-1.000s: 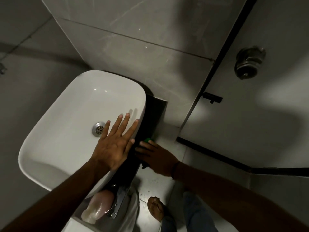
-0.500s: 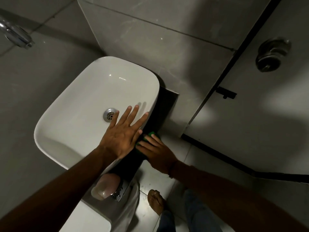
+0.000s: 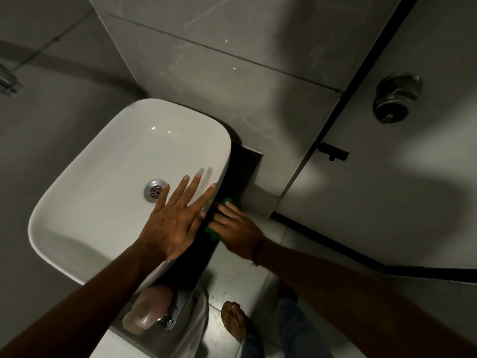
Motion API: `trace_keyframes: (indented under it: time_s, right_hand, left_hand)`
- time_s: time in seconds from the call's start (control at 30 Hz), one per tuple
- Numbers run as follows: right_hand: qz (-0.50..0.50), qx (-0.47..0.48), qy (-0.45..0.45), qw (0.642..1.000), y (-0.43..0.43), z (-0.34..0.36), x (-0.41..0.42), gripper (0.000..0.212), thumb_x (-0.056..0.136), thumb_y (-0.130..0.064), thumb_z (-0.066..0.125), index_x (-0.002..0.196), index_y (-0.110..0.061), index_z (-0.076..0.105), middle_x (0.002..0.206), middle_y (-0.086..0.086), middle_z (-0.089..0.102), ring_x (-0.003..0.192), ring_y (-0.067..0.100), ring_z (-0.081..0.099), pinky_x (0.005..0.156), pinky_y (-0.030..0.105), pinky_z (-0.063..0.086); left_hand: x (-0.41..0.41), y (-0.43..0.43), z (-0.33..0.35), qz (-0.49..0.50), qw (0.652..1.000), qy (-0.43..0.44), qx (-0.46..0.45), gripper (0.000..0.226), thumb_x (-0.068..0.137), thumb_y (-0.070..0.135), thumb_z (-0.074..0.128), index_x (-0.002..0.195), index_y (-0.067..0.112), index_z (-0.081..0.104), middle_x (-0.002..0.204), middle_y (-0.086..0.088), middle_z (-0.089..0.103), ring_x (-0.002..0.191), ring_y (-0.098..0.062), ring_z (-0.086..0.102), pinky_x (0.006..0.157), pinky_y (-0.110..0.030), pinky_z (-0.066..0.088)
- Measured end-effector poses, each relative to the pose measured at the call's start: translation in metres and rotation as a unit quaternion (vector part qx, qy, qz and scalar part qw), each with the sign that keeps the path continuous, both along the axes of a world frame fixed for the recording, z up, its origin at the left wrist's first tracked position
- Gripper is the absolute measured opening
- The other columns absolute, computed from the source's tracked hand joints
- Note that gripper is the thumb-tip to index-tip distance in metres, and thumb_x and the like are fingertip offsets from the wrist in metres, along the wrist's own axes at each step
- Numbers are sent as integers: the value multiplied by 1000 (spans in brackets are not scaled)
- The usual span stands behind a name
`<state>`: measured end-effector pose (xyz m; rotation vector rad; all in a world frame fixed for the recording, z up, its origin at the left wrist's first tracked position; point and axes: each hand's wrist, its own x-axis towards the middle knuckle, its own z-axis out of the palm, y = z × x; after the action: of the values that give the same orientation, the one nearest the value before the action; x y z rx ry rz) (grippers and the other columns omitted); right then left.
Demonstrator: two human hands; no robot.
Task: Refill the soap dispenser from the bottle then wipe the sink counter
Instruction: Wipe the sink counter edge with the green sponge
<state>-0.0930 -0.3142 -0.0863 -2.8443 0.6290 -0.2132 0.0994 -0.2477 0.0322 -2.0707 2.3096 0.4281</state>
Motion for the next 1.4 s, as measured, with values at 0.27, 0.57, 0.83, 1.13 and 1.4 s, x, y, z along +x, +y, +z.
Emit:
trace_keyframes:
  time_s: [0.27,0.57,0.83,1.13,1.4]
  right_hand:
    - [62,2,13,998,-70,7,-39,52,93,-4,43,143,-12,56,151,11,53,147,38,37,123,55,25]
    - [72,3,18,997,-101,-5,-42,47,95,-8,42,139,-11,57,149,11,53,150,36,31,123,54,21]
    - [-23,46,39,998,-169,21,-18,60,76,10,66,134,-4,62,139,16,62,142,40,44,120,57,29]
    - [123,89,-6,988,-70,51,-74,60,71,12,74,127,-10,68,129,8,68,120,28,66,104,39,53]
    - [236,185,47,953,93,73,-72,48,82,-9,69,128,-24,65,128,-6,65,118,11,64,106,23,49]
  left_hand:
    - [-9,-20,7,3,1000,-22,-3,64,105,46,18,167,33,7,176,-5,-3,163,-28,-3,128,-61,13]
    - [-30,-50,3,39,998,-46,-31,66,106,42,26,168,26,8,177,-5,7,163,-26,6,128,-59,19]
    - [-50,-45,4,94,990,-91,-61,65,106,39,35,167,22,18,175,-9,17,162,-30,16,126,-59,23]
    - [-191,71,-33,326,944,46,-17,75,107,57,37,167,17,17,177,-6,10,163,-28,11,124,-53,19]
    - [-216,230,-76,555,799,224,62,96,92,75,24,160,23,-21,171,8,-22,162,-16,-13,131,-35,-2]
